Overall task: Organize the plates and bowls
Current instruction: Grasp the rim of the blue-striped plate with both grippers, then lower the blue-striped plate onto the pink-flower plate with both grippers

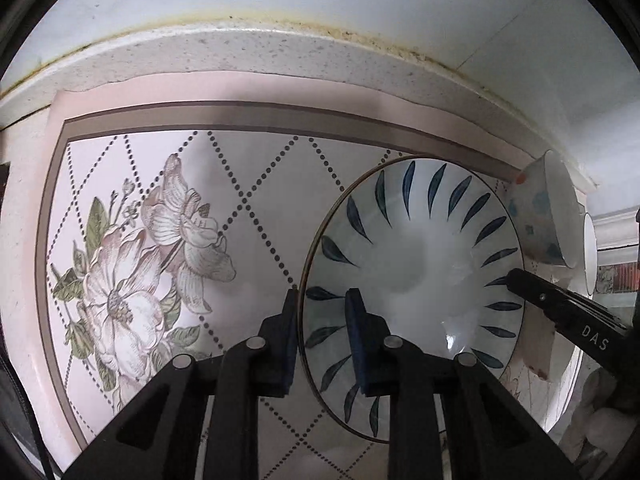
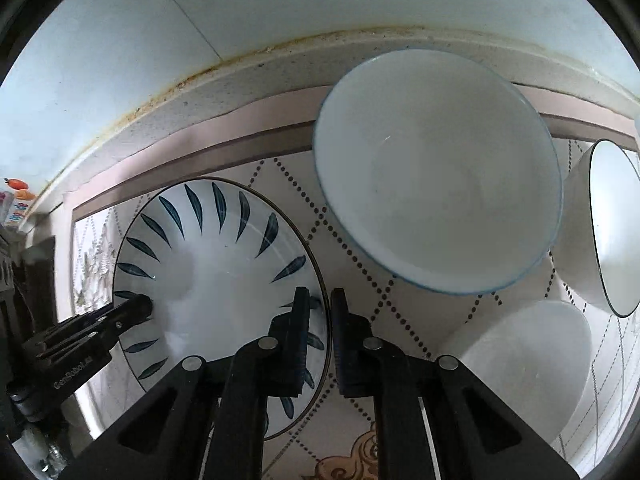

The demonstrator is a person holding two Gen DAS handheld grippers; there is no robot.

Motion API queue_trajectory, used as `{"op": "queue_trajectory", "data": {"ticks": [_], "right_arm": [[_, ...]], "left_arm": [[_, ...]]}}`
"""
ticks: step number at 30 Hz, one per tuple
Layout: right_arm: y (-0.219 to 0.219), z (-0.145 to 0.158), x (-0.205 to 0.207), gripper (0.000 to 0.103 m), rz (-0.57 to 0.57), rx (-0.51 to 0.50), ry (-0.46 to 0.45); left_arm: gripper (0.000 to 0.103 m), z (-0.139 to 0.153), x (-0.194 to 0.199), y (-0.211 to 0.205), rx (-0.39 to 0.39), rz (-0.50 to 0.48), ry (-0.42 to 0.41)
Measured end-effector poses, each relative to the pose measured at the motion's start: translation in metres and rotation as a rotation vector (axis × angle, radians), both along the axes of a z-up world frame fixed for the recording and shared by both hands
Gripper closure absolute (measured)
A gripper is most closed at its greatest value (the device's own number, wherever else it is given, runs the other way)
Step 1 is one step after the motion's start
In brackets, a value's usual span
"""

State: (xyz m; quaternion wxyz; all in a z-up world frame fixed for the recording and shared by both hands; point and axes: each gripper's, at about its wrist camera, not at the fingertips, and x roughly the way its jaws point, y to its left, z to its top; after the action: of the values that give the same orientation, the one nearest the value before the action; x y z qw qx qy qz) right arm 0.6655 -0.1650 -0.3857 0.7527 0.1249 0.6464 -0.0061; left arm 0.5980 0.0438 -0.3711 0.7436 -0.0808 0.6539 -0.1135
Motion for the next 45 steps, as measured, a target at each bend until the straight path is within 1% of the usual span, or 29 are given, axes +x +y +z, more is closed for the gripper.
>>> {"op": "queue_trajectory", "data": {"ticks": [4, 5, 8, 12, 13, 15, 18, 21, 24, 25, 28, 33, 38, 42, 45], "right_arm": [[0.005, 0.011, 0.003, 0.091, 0.030, 0.009, 0.008], [0.005, 0.014, 0.002, 0.091, 0.033, 0.019, 0.009], [0.004, 0.027, -0.003, 0.091, 0.048, 0.046, 0.006], [0.006, 0.047, -0.017, 0.091, 0.086, 0.052, -0.005], [0.006, 0.052, -0.021, 0.091, 0.093, 0.053, -0.008], [0.004, 0.062, -0.037, 0.091, 0.109, 0.052, -0.020], [0.001, 0.073, -0.066, 0.091, 0.124, 0.062, -0.022], [-0.016, 0.080, -0.097, 0.091, 0.133, 0.077, -0.015], [-0.029, 0.081, -0.130, 0.091, 0.137, 0.095, -0.001], [-0.033, 0.080, -0.139, 0.091, 0.136, 0.099, 0.003], [-0.041, 0.074, -0.164, 0.091, 0.140, 0.104, 0.020], [-0.055, 0.054, -0.200, 0.091, 0.137, 0.112, 0.061], [-0.066, 0.035, -0.217, 0.091, 0.136, 0.123, 0.098], [-0.067, 0.025, -0.224, 0.091, 0.143, 0.112, 0.104], [-0.068, 0.019, -0.227, 0.091, 0.142, 0.112, 0.110]], "left_arm": [[0.083, 0.011, -0.007, 0.009, -0.007, 0.012, -0.003], [0.083, 0.016, -0.021, 0.011, -0.012, 0.018, -0.008], [0.083, 0.033, -0.035, 0.016, -0.022, 0.025, -0.018], [0.083, 0.056, -0.064, 0.021, -0.024, 0.025, -0.047], [0.083, 0.060, -0.066, 0.022, -0.025, 0.023, -0.053], [0.083, 0.072, -0.082, 0.021, -0.027, 0.023, -0.065], [0.083, 0.083, -0.103, 0.014, -0.023, 0.021, -0.069], [0.083, 0.086, -0.127, 0.002, -0.017, 0.004, -0.070], [0.083, 0.083, -0.150, -0.010, -0.011, -0.010, -0.059], [0.083, 0.084, -0.150, -0.015, -0.010, -0.013, -0.054], [0.083, 0.073, -0.168, -0.027, 0.000, -0.025, -0.034], [0.083, 0.057, -0.192, -0.042, 0.014, -0.047, 0.003], [0.083, 0.045, -0.205, -0.055, 0.043, -0.067, 0.023], [0.083, 0.033, -0.209, -0.059, 0.057, -0.068, 0.045], [0.083, 0.030, -0.212, -0.062, 0.064, -0.063, 0.046]]}}
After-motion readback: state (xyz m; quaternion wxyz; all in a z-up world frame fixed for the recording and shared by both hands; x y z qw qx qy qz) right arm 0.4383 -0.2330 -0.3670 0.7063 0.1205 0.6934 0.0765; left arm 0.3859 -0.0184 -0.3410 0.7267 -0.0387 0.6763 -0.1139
